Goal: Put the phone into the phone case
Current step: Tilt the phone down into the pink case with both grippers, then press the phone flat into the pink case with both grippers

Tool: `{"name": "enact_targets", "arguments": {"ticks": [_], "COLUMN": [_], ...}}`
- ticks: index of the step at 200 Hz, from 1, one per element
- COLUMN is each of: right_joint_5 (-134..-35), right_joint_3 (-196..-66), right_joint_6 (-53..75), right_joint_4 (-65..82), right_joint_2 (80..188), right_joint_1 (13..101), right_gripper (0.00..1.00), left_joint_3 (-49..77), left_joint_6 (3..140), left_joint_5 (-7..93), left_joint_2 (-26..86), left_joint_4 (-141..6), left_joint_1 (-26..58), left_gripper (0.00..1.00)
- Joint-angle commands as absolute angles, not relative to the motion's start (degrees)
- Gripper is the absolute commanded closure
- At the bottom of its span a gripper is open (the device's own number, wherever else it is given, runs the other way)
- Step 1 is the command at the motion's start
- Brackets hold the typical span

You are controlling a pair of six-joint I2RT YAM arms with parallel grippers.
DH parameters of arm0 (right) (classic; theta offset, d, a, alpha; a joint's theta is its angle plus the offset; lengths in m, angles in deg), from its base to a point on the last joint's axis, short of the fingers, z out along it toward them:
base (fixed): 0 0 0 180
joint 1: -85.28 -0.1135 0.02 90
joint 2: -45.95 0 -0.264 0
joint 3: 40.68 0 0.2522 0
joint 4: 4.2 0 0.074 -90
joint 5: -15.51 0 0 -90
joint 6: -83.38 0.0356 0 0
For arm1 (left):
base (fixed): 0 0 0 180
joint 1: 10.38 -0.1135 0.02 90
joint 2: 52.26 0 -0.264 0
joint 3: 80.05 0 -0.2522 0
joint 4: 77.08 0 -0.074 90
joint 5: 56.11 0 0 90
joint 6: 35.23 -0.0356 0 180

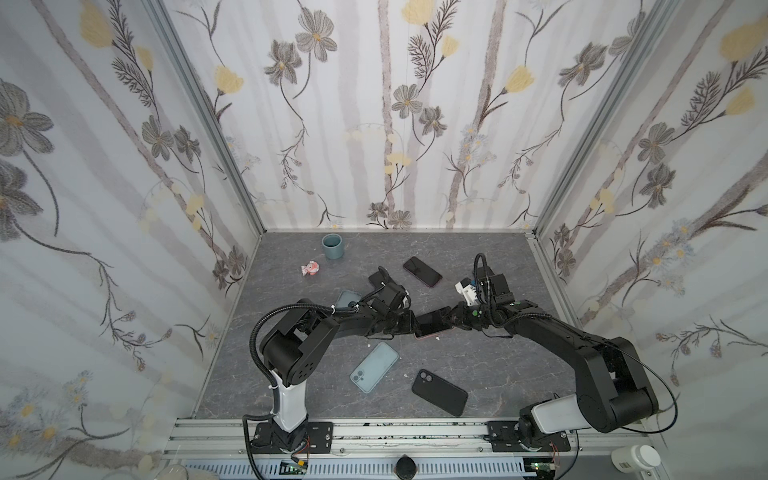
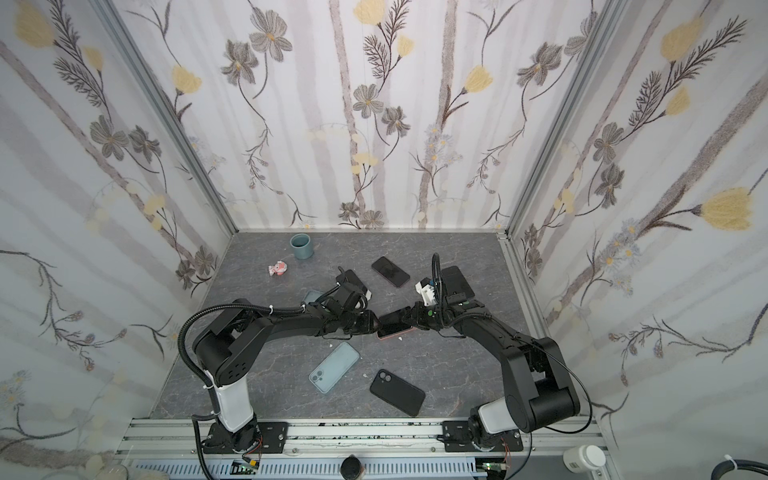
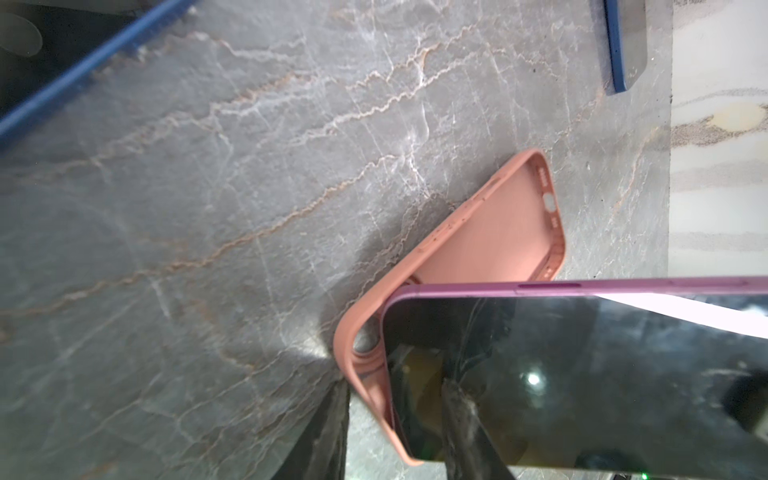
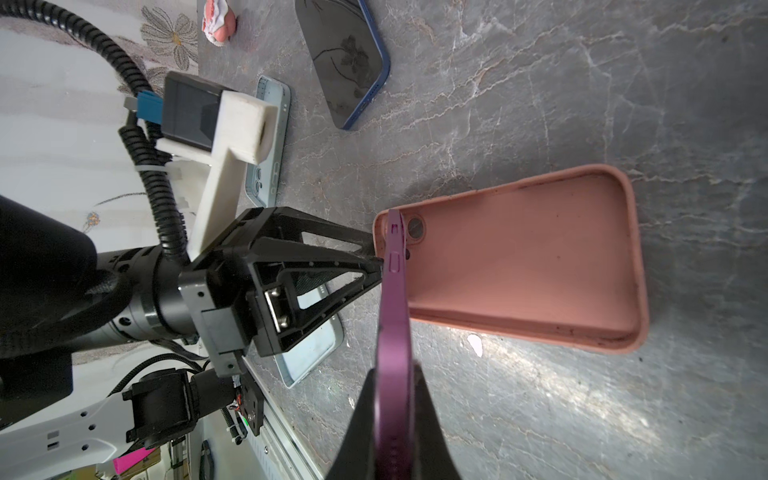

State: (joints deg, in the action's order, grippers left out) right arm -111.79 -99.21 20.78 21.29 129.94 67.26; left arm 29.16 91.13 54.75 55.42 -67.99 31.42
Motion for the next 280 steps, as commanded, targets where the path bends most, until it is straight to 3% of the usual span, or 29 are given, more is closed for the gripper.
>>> {"name": "enact_targets", "arguments": {"ticks": [1,133,214,280], "right_joint_5": [-113.12,-110.92,-112.61,-105.82], "right_joint_3": [-98.47,-93.45,-89.27,-87.84], "right_joint_6": [20.27,19.96,23.6,24.36], "right_joint_4": [21.55,21.37,13.12,12.98], "right_joint_2": [131.33,131.53,133.9,134.71], "right_joint_1": [66.93,71.46,72.88,72.46], "right_gripper": [1.0,1.0,1.0,0.99], "left_joint_3": [29.39,32.13,36.69,38.55], "left_joint_6": [91.81,93.27,95.7,95.43], "left_joint_5": [55.37,59.28,58.2,55.29], "left_joint_2": [55.67,55.53,52.39,52.02], "left_joint_4": [-71.04,-79.72,-81.05,-78.82], "left_joint_1": [31.65,31.72,32.55,33.3], "left_gripper": [0.62,0.62,0.62,0.62]}}
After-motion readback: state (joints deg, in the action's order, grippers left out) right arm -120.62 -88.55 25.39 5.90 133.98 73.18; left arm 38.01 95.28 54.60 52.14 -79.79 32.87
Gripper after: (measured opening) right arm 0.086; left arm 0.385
